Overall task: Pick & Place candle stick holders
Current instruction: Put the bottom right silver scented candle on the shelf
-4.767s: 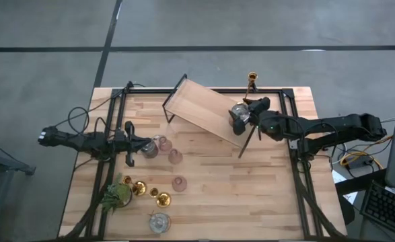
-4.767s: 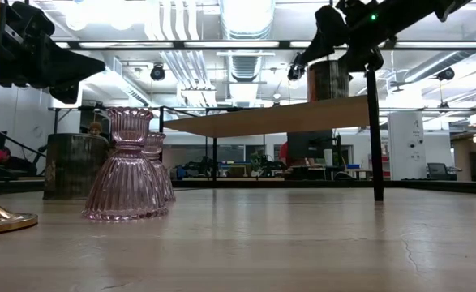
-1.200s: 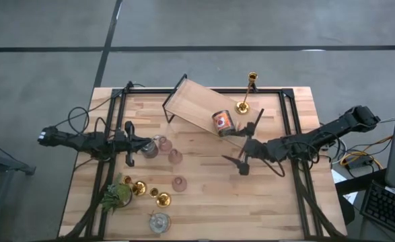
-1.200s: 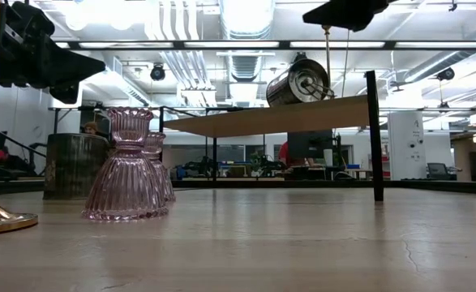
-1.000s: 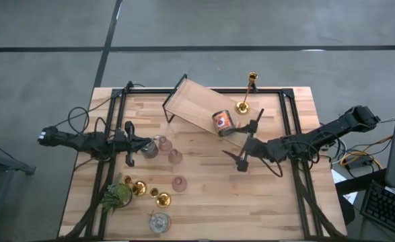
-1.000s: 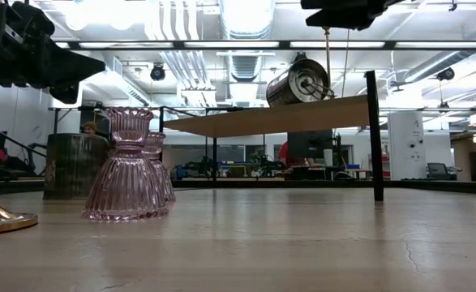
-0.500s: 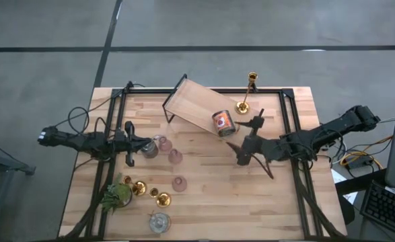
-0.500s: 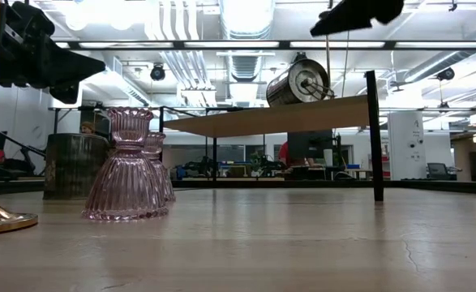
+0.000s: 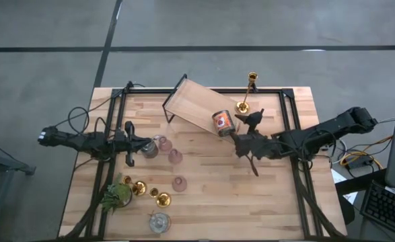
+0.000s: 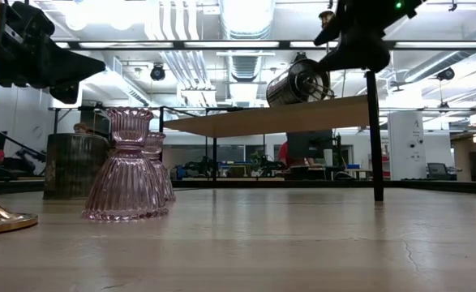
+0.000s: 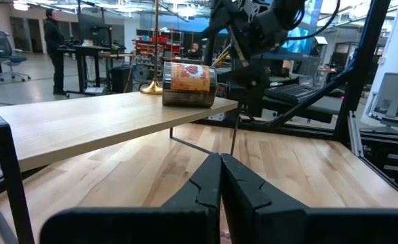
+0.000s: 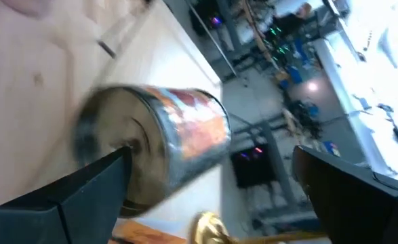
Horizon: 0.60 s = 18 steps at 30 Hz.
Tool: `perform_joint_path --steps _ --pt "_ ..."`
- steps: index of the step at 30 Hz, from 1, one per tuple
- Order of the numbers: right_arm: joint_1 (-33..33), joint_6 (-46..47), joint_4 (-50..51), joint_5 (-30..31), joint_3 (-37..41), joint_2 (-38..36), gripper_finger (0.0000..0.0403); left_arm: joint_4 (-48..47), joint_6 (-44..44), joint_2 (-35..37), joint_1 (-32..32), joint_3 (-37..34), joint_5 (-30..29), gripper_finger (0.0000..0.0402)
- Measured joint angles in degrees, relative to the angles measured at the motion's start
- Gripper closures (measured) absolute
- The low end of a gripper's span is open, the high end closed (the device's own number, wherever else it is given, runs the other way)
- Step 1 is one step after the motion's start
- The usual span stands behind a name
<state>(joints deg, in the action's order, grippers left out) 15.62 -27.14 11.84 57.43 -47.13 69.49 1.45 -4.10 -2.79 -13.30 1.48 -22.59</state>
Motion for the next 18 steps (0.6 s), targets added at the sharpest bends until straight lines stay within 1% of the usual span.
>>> perform_joint_path --steps 4,8,13,18 --pt "0.1 -0.5 0.0 -0.3 0.0 0.0 0.0041 0.0 0.0 0.0 0.0 0.0 0.0 0.0390" --pt "0.0 -1.0 0.0 -0.5 0.0 0.0 0.0095 0.0 0.0 0.0 0.0 0.0 0.0 0.0390" --pt "-0.3 -1.1 0.0 -3.1 0.6 0.2 0.0160 0.0 0.0 0.0 0.0 0.0 0.0 0.0390" --pt "-0.8 -0.9 0.0 -3.3 1.0 0.1 0.0202 0.0 0.0 0.0 0.0 0.0 0.0 0.0390"
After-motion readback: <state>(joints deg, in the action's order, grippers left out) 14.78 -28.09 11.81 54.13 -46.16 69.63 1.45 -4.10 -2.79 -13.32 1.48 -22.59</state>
